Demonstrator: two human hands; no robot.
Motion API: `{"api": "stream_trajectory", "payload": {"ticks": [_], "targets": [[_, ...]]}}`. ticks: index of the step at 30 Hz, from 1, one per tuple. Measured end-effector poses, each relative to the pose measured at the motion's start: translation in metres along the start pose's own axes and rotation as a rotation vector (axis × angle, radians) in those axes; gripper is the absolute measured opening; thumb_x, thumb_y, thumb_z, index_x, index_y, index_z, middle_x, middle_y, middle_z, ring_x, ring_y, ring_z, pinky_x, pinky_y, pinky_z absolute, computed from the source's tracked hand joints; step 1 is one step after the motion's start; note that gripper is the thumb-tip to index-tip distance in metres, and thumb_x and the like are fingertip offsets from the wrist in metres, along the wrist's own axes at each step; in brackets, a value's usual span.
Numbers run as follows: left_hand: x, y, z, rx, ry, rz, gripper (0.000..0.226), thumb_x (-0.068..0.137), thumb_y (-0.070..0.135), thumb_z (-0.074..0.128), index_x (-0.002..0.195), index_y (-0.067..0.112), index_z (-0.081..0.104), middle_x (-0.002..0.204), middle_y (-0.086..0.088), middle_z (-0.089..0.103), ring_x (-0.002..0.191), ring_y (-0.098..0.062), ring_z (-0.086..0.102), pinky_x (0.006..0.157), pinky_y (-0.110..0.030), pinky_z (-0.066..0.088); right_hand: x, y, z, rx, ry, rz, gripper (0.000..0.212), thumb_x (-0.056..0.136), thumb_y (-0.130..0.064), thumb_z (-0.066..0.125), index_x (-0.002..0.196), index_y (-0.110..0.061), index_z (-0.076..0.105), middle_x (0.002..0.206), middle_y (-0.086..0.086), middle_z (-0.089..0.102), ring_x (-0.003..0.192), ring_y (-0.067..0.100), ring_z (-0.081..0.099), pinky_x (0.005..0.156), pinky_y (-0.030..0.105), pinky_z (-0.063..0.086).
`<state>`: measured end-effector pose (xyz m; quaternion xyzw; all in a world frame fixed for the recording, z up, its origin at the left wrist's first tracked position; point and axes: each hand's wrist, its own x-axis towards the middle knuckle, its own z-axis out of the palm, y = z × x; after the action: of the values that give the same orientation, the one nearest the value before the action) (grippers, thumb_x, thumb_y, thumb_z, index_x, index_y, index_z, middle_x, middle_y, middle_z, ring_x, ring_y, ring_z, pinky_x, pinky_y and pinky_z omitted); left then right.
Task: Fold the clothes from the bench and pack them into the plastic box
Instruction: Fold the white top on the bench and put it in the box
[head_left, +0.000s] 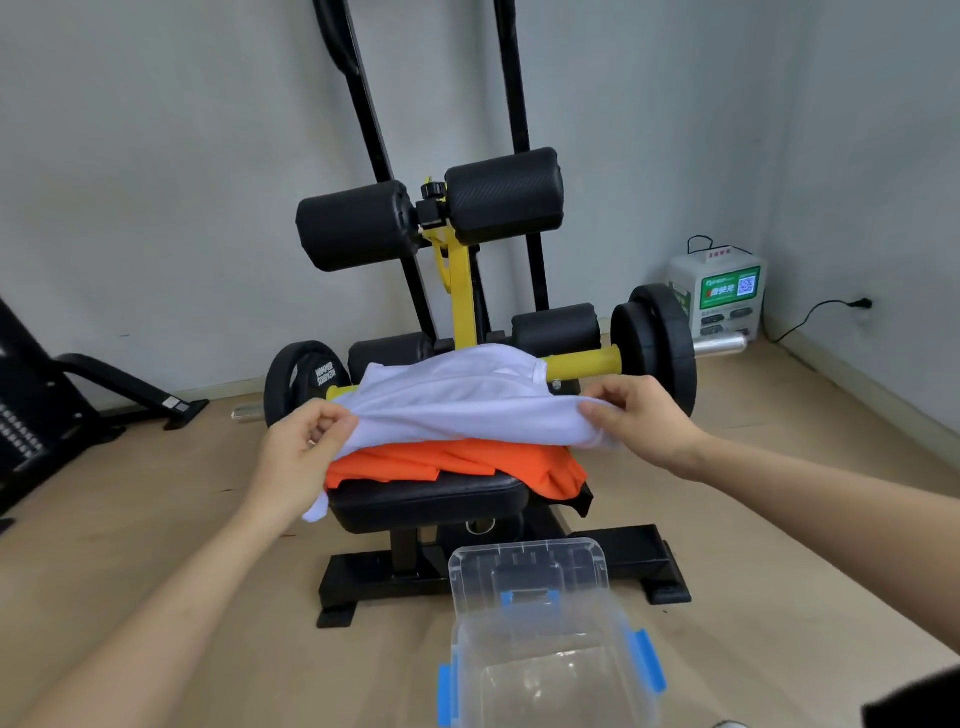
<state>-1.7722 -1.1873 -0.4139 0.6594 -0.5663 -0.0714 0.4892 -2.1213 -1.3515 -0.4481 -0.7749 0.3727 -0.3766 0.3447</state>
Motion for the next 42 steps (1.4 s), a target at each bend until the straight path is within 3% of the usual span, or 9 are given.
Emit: {"api": "stream_trajectory", "payload": {"ticks": [5,10,18,23,28,31,35,38,42], "targets": [[0.047,0.009,0.011,0.075,0.106,0.026,0.015,0.095,0.019,0.066,0.085,0.030,0.068,0.082,0.022,0.068,0.075,0.002,0.059,0.073,-0.022,0.045,0.038,-0.006,-0.003,-0.008,0.096,-0.013,0.011,0.094,-0.014,0.060,0.091,-0.017,0.070,0.087,-0.009,0.069,0.082,0.004,0.060,0.068,0.017,0.043],[0.119,0.004,0.021,0.200,0.110,0.019,0.013,0.095,0.026,0.066,0.084,0.031,0.068,0.080,0.008,0.068,0.077,-0.016,0.063,0.076,-0.039,0.052,0.097,0.001,-0.013,-0.065,0.183,-0.013,0.013,0.091,-0.011,0.060,0.092,-0.019,0.071,0.089,-0.008,0.068,0.087,0.012,0.062,0.069,0.021,0.043],[0.207,-0.005,0.055,0.451,0.094,-0.015,0.011,0.095,0.030,0.062,0.099,0.028,0.071,0.094,0.006,0.068,0.097,-0.024,0.064,0.078,-0.034,0.048,0.171,0.034,-0.007,-0.139,0.262,0.107,0.025,0.088,-0.005,0.053,0.095,-0.021,0.072,0.092,-0.003,0.069,0.097,0.023,0.064,0.077,0.026,0.044],[0.194,-0.024,0.076,0.452,-0.086,-0.005,0.031,0.094,0.032,0.065,0.124,0.027,0.066,0.125,0.005,0.068,0.118,-0.021,0.062,0.096,-0.041,0.051,0.170,0.036,0.011,-0.235,0.234,0.128,0.031,0.093,-0.020,0.060,0.123,-0.017,0.065,0.121,0.002,0.068,0.110,0.024,0.061,0.087,0.030,0.047],[0.145,-0.037,0.068,0.485,-0.389,0.111,0.047,0.073,0.061,0.063,0.112,0.037,0.072,0.118,0.015,0.068,0.115,-0.010,0.060,0.101,-0.038,0.047,0.131,0.015,0.035,-0.242,-0.043,-0.081,0.028,0.083,-0.035,0.075,0.107,-0.021,0.072,0.109,-0.010,0.068,0.096,0.007,0.059,0.070,0.007,0.037],[0.130,-0.048,0.060,0.447,-0.399,0.091,0.059,0.068,0.069,0.062,0.118,0.040,0.069,0.124,0.020,0.065,0.122,-0.006,0.057,0.106,-0.039,0.044,0.115,0.005,0.047,-0.253,-0.160,-0.123,0.037,0.078,-0.041,0.080,0.108,-0.022,0.072,0.101,-0.021,0.060,0.098,0.002,0.055,0.072,0.003,0.036],[0.126,-0.052,0.054,0.373,-0.334,0.090,0.042,0.072,0.063,0.063,0.104,0.040,0.074,0.108,0.024,0.071,0.106,0.003,0.064,0.098,-0.037,0.050,0.117,0.002,0.051,-0.274,-0.197,-0.171,0.027,0.079,-0.036,0.081,0.100,-0.021,0.073,0.095,-0.020,0.065,0.088,0.002,0.061,0.071,0.008,0.044],[0.130,-0.053,0.051,0.460,-0.291,0.120,0.025,0.081,0.057,0.059,0.094,0.042,0.074,0.096,0.027,0.072,0.096,0.002,0.066,0.088,-0.038,0.054,0.123,0.001,0.052,-0.364,-0.182,-0.202,0.010,0.084,-0.029,0.075,0.090,-0.021,0.075,0.091,-0.011,0.072,0.080,0.006,0.064,0.075,0.024,0.052],[0.136,-0.050,0.049,0.601,-0.367,0.115,0.012,0.090,0.035,0.068,0.084,0.045,0.069,0.092,0.018,0.073,0.090,-0.008,0.065,0.084,-0.040,0.053,0.129,-0.005,0.051,-0.358,-0.198,-0.167,0.005,0.087,-0.020,0.072,0.083,-0.018,0.075,0.069,-0.019,0.065,0.069,-0.001,0.060,0.068,0.017,0.043]]}}
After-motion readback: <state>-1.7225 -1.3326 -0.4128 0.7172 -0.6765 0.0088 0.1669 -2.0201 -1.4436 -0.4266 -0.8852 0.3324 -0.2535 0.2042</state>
